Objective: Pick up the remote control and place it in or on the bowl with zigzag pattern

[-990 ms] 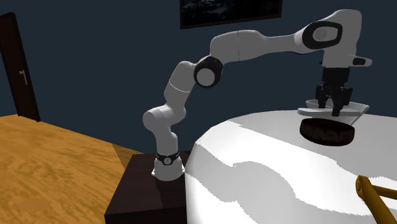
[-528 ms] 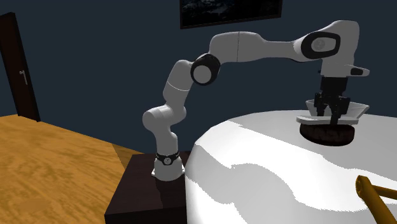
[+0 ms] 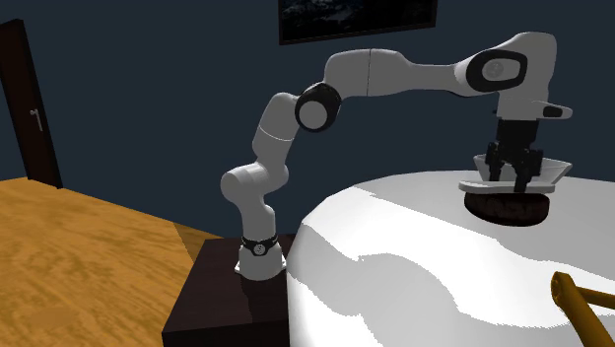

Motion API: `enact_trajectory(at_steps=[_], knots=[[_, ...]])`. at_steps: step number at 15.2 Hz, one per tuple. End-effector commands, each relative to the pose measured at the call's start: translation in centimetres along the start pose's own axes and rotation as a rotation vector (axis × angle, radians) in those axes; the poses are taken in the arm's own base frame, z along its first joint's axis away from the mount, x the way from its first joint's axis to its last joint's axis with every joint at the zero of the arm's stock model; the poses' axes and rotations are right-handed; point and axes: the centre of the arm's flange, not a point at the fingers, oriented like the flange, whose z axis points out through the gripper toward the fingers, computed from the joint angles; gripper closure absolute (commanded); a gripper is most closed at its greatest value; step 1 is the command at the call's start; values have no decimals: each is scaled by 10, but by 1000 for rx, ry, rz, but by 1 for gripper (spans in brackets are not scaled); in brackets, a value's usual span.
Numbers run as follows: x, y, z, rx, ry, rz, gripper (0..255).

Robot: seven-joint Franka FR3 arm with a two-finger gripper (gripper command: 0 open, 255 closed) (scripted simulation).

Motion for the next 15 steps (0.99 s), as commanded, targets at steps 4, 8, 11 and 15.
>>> enact_trajectory(at_steps=[4,8,11,15], knots=[[0,0,0,0,0,0,0],[0,0,-50,0,0,0,0],[0,0,-50,0,0,0,0],[0,0,-50,0,0,0,0]])
